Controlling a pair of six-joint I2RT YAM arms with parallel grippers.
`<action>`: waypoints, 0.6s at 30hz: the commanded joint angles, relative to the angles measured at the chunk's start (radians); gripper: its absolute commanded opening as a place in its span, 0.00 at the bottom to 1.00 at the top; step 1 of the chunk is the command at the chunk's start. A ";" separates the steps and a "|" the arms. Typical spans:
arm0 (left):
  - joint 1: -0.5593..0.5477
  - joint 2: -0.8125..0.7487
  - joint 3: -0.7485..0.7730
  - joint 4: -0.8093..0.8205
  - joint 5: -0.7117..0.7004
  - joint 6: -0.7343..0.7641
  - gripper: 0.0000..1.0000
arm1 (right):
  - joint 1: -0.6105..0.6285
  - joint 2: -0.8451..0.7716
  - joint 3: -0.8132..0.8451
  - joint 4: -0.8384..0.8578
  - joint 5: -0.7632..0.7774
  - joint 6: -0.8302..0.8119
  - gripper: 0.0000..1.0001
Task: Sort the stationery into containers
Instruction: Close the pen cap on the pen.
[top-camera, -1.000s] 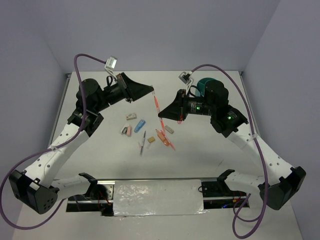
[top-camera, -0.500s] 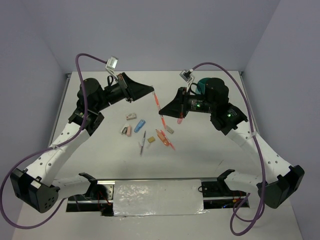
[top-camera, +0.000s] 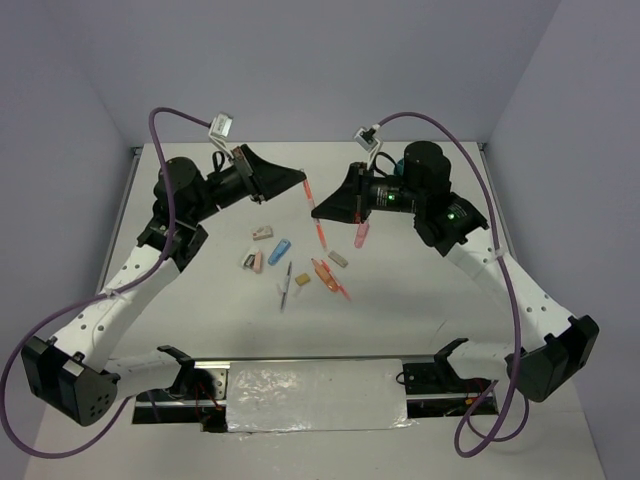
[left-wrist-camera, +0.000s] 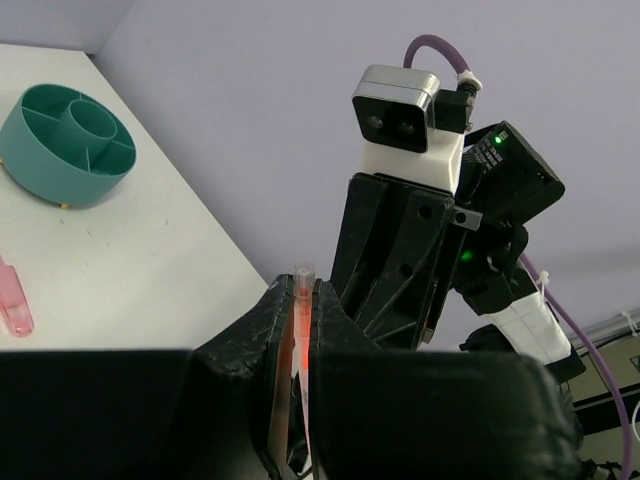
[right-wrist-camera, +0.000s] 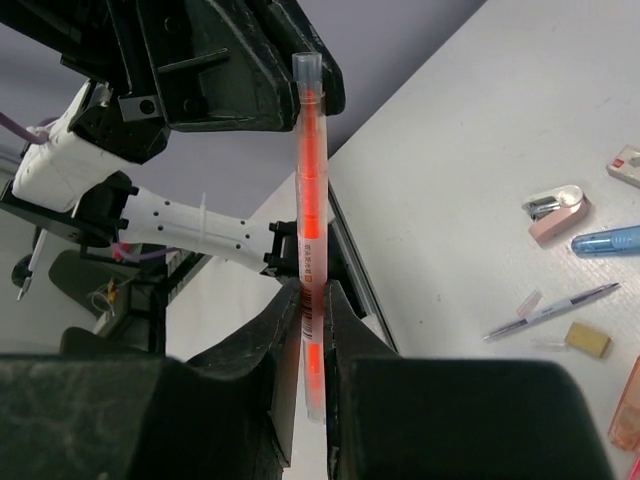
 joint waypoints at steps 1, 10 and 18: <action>-0.004 -0.004 0.013 0.005 0.053 0.027 0.00 | -0.015 0.015 0.103 0.079 0.013 0.002 0.00; -0.004 -0.015 0.078 -0.036 0.107 0.126 0.46 | -0.005 0.011 0.094 0.148 -0.003 -0.138 0.00; -0.004 0.014 0.166 -0.086 0.122 0.179 0.43 | 0.010 0.008 0.086 0.125 -0.004 -0.153 0.00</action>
